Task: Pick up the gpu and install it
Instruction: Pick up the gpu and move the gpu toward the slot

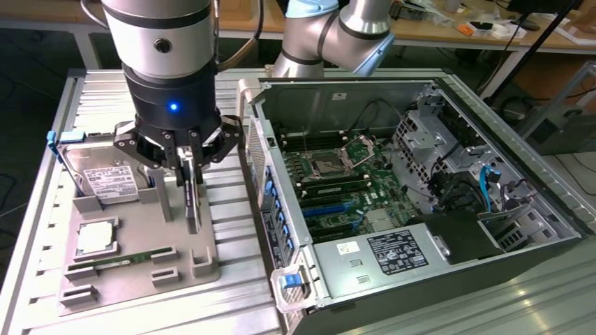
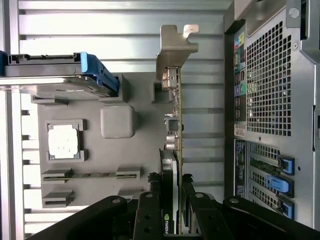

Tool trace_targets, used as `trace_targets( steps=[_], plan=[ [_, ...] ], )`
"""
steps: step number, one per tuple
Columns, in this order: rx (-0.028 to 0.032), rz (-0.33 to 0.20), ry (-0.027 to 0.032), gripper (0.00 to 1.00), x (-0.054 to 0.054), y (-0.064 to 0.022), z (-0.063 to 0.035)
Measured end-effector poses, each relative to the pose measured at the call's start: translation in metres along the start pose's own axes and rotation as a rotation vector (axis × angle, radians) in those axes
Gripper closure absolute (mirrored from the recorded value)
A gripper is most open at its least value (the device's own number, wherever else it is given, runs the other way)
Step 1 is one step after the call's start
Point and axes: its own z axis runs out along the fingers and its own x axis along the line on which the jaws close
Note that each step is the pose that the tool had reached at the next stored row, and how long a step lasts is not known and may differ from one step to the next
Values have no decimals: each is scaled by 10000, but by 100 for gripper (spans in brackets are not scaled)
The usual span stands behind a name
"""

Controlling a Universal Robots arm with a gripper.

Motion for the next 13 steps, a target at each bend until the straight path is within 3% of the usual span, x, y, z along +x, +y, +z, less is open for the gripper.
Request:
trace_targets(
  steps=[13],
  plan=[
    [0,0,0,73,-4,7,-146]
  ],
)
